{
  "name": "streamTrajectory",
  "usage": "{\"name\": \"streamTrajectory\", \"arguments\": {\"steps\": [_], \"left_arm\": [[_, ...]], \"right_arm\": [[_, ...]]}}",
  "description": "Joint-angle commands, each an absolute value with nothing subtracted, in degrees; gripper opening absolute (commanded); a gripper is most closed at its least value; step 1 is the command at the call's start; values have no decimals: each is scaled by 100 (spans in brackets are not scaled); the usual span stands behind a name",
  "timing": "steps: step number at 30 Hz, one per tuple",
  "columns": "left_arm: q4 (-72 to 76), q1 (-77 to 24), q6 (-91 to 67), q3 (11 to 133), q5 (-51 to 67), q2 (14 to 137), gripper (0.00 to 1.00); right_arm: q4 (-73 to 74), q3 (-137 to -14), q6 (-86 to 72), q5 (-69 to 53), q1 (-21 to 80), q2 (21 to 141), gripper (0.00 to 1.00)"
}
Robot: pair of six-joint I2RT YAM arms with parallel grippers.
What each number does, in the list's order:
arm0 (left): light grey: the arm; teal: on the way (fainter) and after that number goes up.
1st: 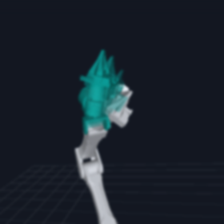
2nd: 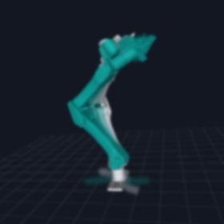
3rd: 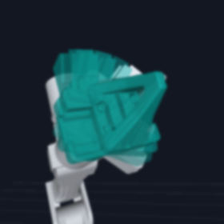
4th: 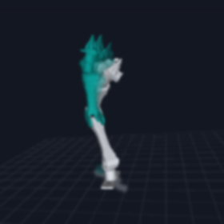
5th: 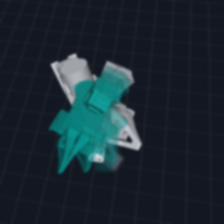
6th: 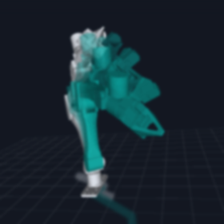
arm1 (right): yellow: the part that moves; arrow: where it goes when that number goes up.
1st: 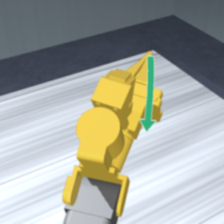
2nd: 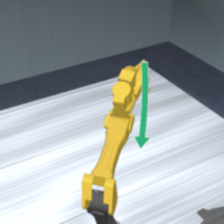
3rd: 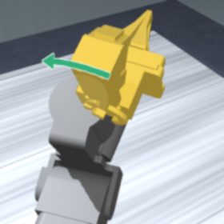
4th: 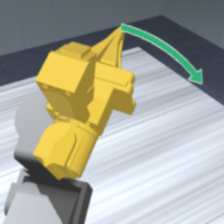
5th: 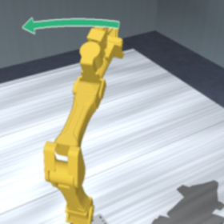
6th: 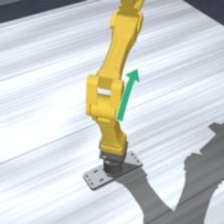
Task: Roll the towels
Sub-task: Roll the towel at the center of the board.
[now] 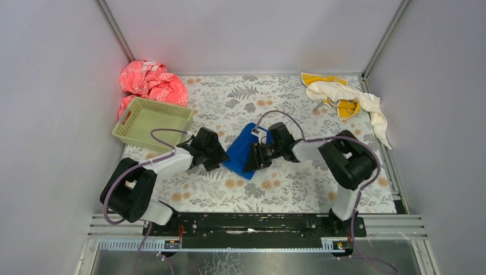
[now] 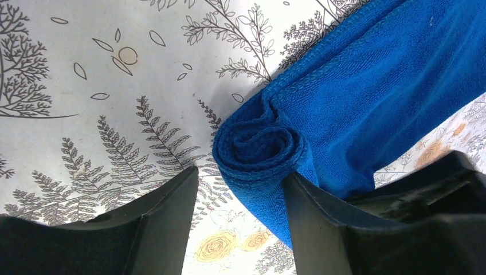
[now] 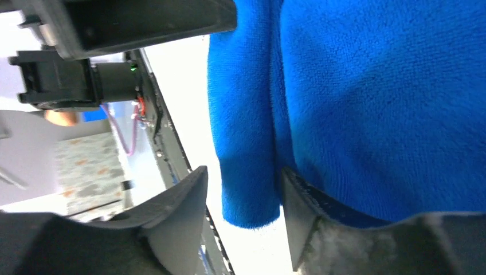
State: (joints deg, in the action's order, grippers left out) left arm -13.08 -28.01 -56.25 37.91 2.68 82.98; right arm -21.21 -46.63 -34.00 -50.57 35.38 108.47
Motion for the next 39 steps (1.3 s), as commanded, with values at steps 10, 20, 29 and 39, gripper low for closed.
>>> {"name": "streamTrajectory", "arguments": {"steps": [10,20,29,39], "left_arm": [[-1195,-2812,-5739,3444,67,8360,54],[-1163,-2807,-5875,3336,65,8327,54],[-1036,-2734,-5993,3168,216,8315,54],[-983,-2599,-5923,3120,343,8272,54]], "right_arm": [[183,-5153,-136,-551,5196,8707,72],[-377,-4878,981,755,6470,8751,66],[-505,-4941,1321,1243,6627,9497,63],[-365,-5336,1584,1061,6487,10270,40]]}}
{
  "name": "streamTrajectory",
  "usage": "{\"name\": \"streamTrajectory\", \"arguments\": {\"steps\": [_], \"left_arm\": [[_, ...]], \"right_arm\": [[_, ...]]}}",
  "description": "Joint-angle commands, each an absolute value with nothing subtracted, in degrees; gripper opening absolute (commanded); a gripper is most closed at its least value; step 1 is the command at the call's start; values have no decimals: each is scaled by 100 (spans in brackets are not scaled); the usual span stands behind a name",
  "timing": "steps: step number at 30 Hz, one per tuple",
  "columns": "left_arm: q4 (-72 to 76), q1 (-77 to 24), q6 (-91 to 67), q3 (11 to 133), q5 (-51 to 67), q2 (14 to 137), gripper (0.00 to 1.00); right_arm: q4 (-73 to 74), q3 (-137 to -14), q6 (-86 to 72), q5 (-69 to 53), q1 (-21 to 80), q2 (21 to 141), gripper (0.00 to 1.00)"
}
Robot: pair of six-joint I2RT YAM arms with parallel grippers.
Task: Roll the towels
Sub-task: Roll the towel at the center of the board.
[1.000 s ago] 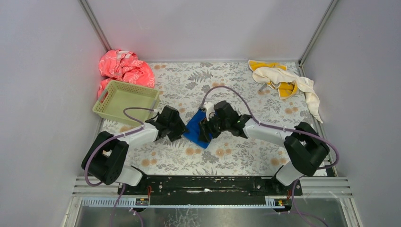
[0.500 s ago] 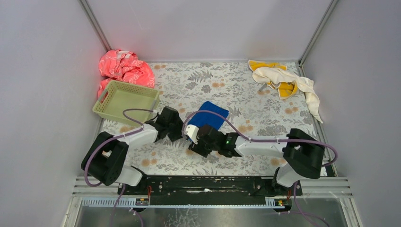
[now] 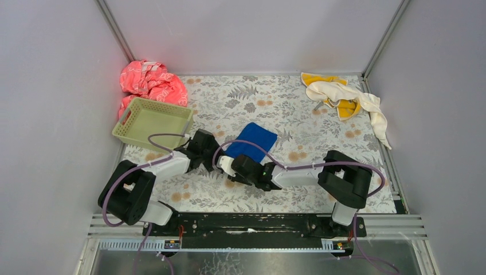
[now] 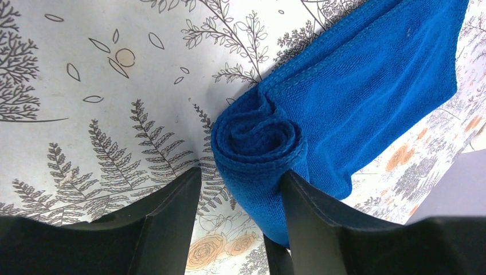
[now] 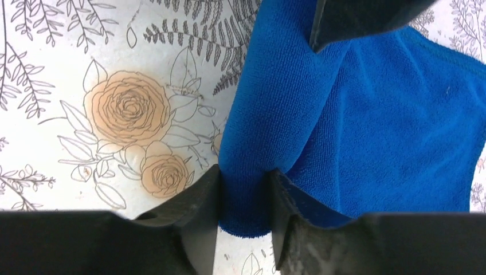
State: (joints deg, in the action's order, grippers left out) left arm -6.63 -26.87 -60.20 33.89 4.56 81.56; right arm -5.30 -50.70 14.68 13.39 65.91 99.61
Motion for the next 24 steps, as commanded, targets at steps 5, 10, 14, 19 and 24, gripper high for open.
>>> {"name": "streamTrajectory", "arguments": {"steps": [5,10,14,19,24], "left_arm": [[-1109,-2427,-5796,3148,295,7984,56],[-1418,-2384,-5672,3334,69,7632,62],[-1669,-2364,-5596,3433,-1,7374,68],[-1786,-2371,-5625,3446,105,7133,71],[-1618,-2426,-5763,3374,279,7107,71]], "right_arm": [[70,-5552,1121,-549,5893,10106,20],[255,-5635,439,-2299,5179,10066,10],[-134,-5545,-367,-3624,4803,10262,10],[-1731,-5110,-2189,-5056,4343,10576,12],[-2710,-4960,-3398,-5513,3959,11031,13]]}}
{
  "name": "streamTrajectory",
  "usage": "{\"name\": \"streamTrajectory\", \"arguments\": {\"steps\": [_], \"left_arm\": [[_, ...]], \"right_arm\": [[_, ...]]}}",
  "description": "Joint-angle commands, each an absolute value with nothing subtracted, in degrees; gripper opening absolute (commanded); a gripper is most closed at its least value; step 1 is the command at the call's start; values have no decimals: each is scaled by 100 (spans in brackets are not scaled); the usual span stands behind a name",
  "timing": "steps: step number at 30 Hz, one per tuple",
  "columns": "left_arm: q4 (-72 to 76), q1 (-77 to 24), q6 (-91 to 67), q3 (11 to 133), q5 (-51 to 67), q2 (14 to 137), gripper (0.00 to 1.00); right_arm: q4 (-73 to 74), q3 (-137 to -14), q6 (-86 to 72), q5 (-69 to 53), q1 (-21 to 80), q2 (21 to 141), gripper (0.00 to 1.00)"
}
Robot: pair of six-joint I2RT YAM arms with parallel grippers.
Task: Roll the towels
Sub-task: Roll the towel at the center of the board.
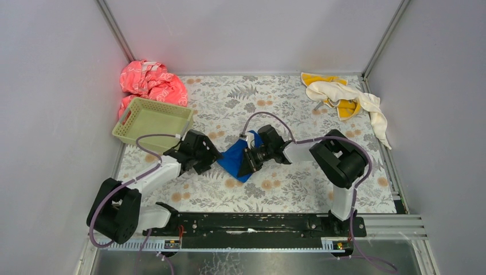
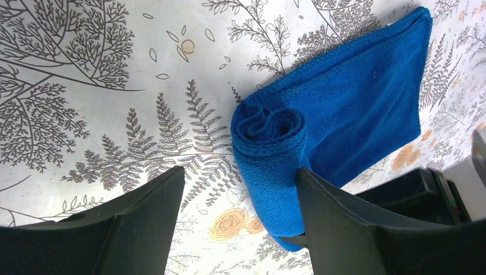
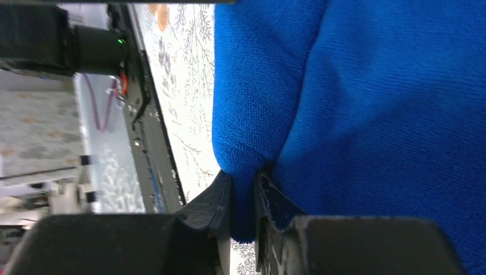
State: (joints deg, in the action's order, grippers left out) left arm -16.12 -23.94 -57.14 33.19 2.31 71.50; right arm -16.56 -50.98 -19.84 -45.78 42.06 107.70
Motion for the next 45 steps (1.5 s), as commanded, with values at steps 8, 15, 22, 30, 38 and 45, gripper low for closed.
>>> {"name": "streamTrajectory", "arguments": {"steps": [8,15,22,30,38,45], "left_arm": [[-1056,-2589,-5721,3592,291,7881,68],[-1010,-2617,-5639,3634,104,8464,62],[-994,-2627,-5559,3629,148,8658,59],[-1011,-2698,-5476,3709,167,8816,57],[-1036,-2715,-5489,3700,154,8844,57],[-1047,-2716,-5489,3691,157,8872,56]], "right_arm": [[-3356,-4639,-4244,-5567,3670,11531,17],[-2111,-4742,-3347,-4762,3595,11009,43],[-172,-5030,-1703,-2492,3985,9240,68],[246,-5283,-218,147,5413,8493,72],[140,-5431,794,916,6393,8938,69],[-82,-5438,1076,1088,6553,9497,65]]}}
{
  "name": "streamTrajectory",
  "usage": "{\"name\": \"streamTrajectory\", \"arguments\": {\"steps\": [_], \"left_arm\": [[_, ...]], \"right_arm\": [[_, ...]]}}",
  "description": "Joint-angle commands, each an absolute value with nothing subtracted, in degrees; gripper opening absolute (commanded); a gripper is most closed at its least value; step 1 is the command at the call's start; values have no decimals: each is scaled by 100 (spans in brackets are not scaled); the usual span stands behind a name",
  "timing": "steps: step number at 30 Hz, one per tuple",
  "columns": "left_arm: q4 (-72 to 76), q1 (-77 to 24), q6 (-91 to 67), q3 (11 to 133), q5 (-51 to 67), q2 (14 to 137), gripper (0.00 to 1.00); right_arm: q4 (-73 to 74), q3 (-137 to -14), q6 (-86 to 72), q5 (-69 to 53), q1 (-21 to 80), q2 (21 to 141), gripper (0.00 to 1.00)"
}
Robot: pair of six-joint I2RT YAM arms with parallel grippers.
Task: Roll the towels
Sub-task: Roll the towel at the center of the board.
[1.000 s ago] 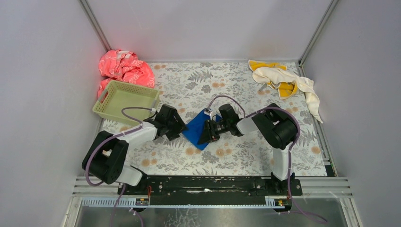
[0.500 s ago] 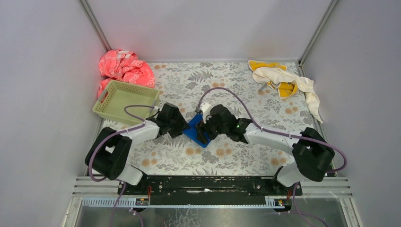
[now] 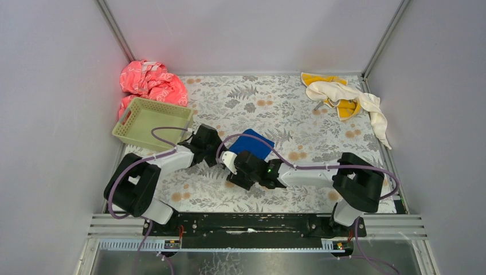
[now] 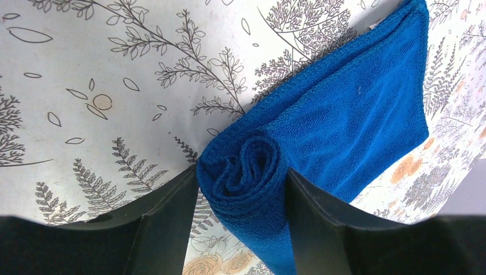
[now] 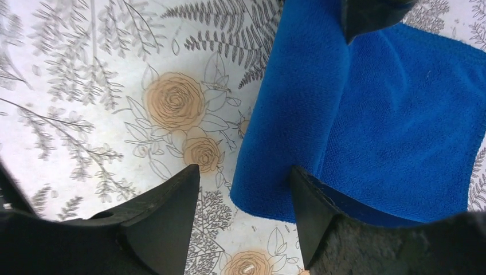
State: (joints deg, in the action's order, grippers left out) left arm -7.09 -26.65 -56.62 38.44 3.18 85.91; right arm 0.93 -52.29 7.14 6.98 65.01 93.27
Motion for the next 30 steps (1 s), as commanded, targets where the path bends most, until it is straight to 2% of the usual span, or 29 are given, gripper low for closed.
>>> {"name": "streamTrajectory", "arguments": {"steps": [1,8,14,19,23,26,30], "left_arm": [[-1050,-2720,-5493,3691,170,8869,56],[-1121,-2716,-5500,3781,194,8669,57],[-1230,-2593,-5467,3815,194,8354,63],[-1352,-2376,-5400,3793,184,8143,67],[-1579,-2204,-5315,3753,123,7775,72],[-1777,-2210,-5295,3708,153,7492,74],[-1921,-2204,-5405,3494,194,7058,77]], "right_arm": [[-93,-5452,1111,1139,6548,9683,65],[-22,-5610,1323,1386,6520,10412,66],[165,-5628,1075,1207,6329,10658,58],[449,-5661,719,450,5964,10562,37],[492,-5623,158,-897,5635,10278,19],[377,-5633,-367,-1989,5380,10188,13],[34,-5549,-1191,-2914,5044,10218,10]]}}
